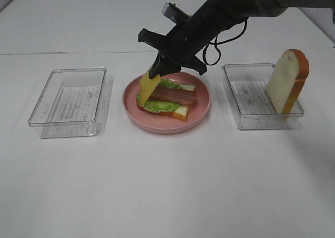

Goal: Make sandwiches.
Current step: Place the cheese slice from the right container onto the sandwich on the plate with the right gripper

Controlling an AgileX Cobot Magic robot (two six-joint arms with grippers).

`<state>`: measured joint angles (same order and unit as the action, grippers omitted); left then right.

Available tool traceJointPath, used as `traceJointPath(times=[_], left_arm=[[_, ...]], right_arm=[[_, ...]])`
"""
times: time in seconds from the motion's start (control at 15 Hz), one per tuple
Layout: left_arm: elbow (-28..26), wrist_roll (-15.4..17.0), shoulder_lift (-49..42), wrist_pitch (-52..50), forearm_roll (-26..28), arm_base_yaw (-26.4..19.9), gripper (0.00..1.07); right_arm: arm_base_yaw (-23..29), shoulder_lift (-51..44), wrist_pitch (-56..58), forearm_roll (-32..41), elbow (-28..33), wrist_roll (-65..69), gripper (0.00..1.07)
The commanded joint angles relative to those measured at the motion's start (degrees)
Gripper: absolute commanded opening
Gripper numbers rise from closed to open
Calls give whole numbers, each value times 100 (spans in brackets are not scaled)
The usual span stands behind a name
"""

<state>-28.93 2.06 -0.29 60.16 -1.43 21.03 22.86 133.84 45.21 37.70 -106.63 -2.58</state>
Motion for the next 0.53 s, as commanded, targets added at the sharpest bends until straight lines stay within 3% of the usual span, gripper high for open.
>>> traceJointPath(times=[0.07, 0.47, 0.53], left_arm=[[34, -6, -115, -23, -11, 6, 78], [34, -6, -115, -23, -11, 6, 78], [34, -6, -115, -23, -11, 6, 78]], right_arm=[[-11, 11, -29, -567, 0, 321, 0], [-11, 11, -23, -1215, 0, 504, 0], [-11, 11, -11, -1232, 0, 504, 8]])
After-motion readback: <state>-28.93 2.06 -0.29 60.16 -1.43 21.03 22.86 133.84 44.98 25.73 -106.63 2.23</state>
